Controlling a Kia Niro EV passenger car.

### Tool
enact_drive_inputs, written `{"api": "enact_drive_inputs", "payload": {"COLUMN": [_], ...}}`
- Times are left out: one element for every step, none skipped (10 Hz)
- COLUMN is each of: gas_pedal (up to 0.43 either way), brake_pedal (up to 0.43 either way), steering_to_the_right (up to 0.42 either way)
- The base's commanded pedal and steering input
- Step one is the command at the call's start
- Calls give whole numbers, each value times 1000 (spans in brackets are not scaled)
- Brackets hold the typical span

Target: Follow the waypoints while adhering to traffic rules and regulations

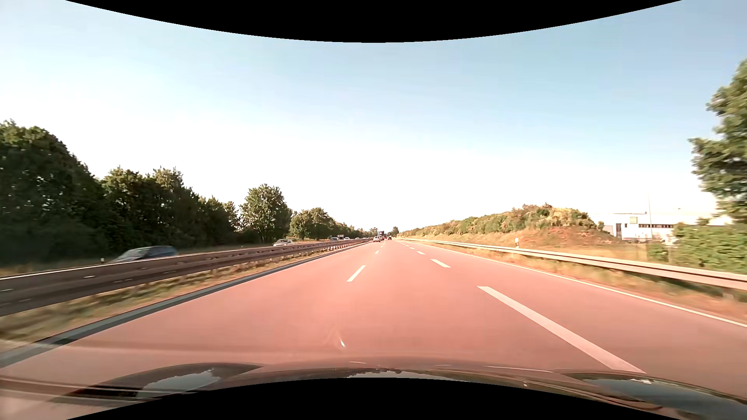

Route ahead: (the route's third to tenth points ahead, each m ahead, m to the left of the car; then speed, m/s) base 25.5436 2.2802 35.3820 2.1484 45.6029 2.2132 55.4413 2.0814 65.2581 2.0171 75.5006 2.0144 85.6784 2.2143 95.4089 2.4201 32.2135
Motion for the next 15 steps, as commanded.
{"api": "enact_drive_inputs", "payload": {"gas_pedal": [59, 47, 39, 39, 39, 39, 39, 39, 39, 39, 39, 47, 67, 87, 98], "brake_pedal": [6, 6, 6, 6, 6, 6, 6, 6, 6, 6, 6, 6, 6, 6, 6], "steering_to_the_right": [-2, -2, -3, -3, -2, -2, -3, -3, -3, -4, -4, -4, -4, -4, -4]}}
